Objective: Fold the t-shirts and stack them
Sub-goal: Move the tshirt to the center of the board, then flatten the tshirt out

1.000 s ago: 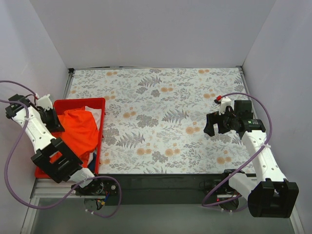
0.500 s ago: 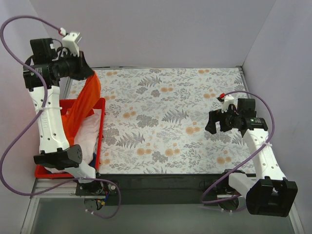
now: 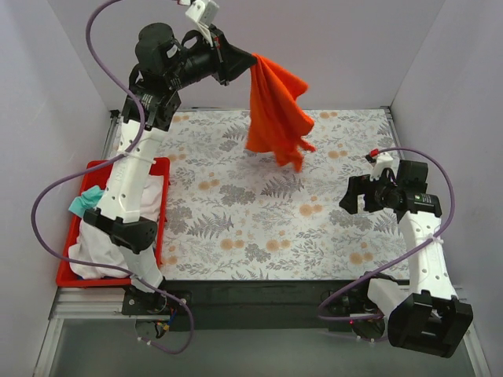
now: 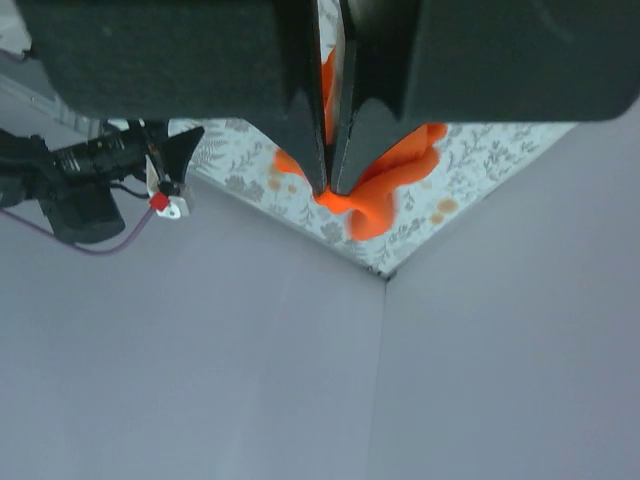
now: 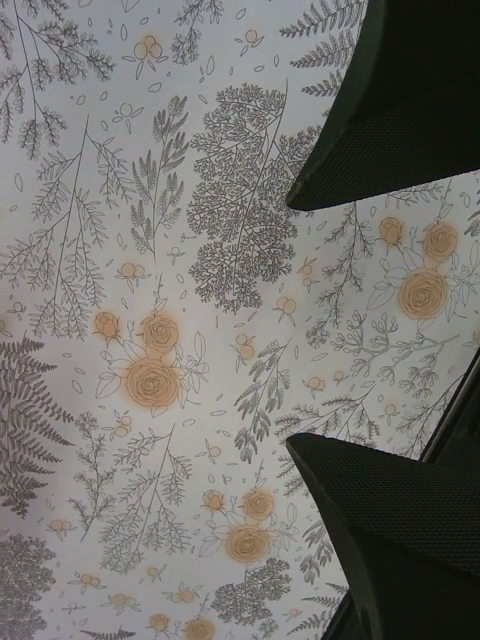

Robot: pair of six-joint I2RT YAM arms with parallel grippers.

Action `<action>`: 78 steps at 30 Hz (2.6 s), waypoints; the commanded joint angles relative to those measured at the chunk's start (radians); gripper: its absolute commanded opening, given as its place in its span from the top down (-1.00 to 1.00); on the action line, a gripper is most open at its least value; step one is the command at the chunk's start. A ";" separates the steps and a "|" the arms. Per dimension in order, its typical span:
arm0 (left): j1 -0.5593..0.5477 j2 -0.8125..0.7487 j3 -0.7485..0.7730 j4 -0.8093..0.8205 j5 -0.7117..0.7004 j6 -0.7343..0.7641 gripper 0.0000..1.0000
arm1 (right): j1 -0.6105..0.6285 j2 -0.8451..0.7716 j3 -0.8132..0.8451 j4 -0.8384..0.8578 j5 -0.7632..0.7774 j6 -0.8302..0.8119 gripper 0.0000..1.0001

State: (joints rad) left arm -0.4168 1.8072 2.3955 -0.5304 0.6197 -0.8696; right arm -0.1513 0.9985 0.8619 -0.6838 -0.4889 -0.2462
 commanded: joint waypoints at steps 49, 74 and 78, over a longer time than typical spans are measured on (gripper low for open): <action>0.076 0.233 -0.653 -0.092 -0.206 0.354 -0.41 | 0.185 0.641 0.132 -0.089 -0.140 -0.131 -0.20; 0.038 0.374 -0.504 -0.056 -0.216 0.322 -0.48 | 0.111 0.796 0.130 -0.106 -0.214 -0.122 -0.44; 0.038 0.356 -0.509 -0.056 -0.213 0.323 -0.48 | 0.108 0.873 0.134 -0.114 -0.250 -0.134 -0.46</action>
State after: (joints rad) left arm -0.3763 2.2368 1.8931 -0.6022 0.4007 -0.5476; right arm -0.0456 1.8069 1.0004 -0.8181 -0.7391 -0.3416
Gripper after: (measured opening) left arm 0.741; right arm 0.722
